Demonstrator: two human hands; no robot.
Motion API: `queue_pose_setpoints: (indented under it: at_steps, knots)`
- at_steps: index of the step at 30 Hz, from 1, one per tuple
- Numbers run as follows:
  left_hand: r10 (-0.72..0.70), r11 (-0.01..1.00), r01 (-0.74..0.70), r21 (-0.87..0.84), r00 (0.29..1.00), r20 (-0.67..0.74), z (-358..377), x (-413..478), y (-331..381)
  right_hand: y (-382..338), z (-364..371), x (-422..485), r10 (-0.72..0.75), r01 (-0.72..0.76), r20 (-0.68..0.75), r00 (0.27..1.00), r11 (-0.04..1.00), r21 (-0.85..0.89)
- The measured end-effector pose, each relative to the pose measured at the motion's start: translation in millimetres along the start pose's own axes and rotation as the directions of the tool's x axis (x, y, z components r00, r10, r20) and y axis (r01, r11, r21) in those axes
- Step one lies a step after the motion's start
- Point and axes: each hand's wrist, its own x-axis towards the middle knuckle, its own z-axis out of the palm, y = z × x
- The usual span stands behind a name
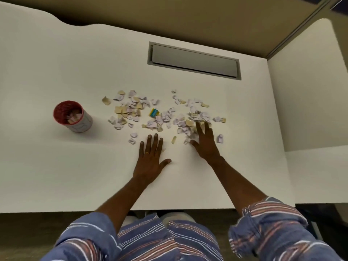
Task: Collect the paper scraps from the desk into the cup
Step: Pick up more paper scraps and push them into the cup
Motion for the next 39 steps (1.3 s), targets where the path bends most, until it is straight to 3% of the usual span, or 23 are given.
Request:
queue_pose_setpoints:
  at_steps: [6,13,19,23,27,32,39]
  knots:
    - [0.038,0.999,-0.038,-0.025,0.999,-0.002,-7.2,49.7,20.0,-10.9,12.0,22.5,-0.083,0.093,0.073,0.994,0.986,-0.138]
    - [0.153,0.975,-0.153,-0.163,0.988,-0.013,-15.7,81.6,27.7,-18.0,20.9,17.6,-0.206,0.207,0.024,0.978,0.978,-0.038]
    - [0.21,0.939,-0.254,-0.233,0.958,-0.197,-21.3,85.6,31.0,-12.5,25.1,15.7,-0.221,0.219,-0.04,0.974,0.974,-0.05]
    - [0.176,0.931,-0.221,-0.292,0.969,-0.173,-23.2,88.6,30.6,-12.0,22.1,17.5,-0.216,0.217,-0.085,0.973,0.976,0.006]
    - [0.088,0.92,-0.118,-0.374,0.991,-0.096,-21.7,99.3,33.4,-18.6,13.4,18.2,-0.222,0.256,-0.227,0.948,0.957,0.135]
    - [0.124,0.919,-0.143,-0.367,0.99,-0.074,-30.5,102.6,33.6,-26.8,9.6,20.2,-0.093,0.179,-0.284,0.954,0.938,0.296]
    - [-0.145,0.806,-0.045,-0.59,0.952,-0.27,-54.3,94.1,38.9,-38.7,-3.8,21.1,0.17,0.03,-0.315,0.934,0.839,0.543]
